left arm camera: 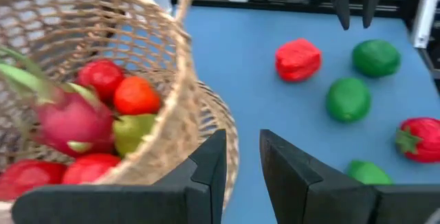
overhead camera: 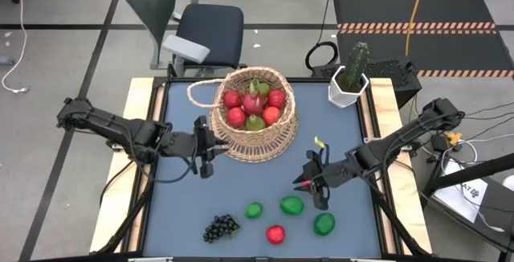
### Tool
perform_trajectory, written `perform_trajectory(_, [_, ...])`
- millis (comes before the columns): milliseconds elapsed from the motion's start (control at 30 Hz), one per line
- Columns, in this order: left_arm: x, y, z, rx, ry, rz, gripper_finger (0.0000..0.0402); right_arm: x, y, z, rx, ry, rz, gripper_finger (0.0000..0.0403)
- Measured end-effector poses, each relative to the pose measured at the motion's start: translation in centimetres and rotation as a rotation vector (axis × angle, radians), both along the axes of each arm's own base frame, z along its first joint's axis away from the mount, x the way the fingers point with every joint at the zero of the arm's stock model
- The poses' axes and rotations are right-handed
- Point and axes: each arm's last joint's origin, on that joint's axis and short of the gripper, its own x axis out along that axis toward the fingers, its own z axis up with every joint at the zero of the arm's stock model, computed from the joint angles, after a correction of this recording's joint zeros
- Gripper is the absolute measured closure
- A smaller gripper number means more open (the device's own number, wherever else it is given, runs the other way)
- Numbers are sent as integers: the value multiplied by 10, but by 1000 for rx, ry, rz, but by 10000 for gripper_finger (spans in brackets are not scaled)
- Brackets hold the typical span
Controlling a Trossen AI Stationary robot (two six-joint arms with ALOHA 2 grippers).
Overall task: Build produce basket
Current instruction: Put the tomato into the basket
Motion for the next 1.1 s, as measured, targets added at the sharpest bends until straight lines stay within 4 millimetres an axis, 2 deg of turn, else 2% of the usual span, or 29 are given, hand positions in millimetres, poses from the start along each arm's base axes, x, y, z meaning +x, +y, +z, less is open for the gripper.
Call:
perform_trajectory(200, [-4, -20, -8, -39, -21, -63, 311, 16, 24, 9, -22, 71, 33, 312])
perform_trajectory(433, [-8, -40, -21, -95, -81, -128, 311, 29, 46, 22, -24, 71, 73, 312])
perform_trajectory(667, [-11, -59, -26, -108, -144, -179, 311, 28, 60, 20, -48, 80, 87, 312])
perform_trajectory(900, [-15, -65, -27, -89, -150, -196, 311, 21, 72, 18, -72, 65, 57, 312])
perform_trajectory(1100, [-6, -73, -38, -112, -123, -185, 311, 15, 84, 15, -66, 65, 56, 312])
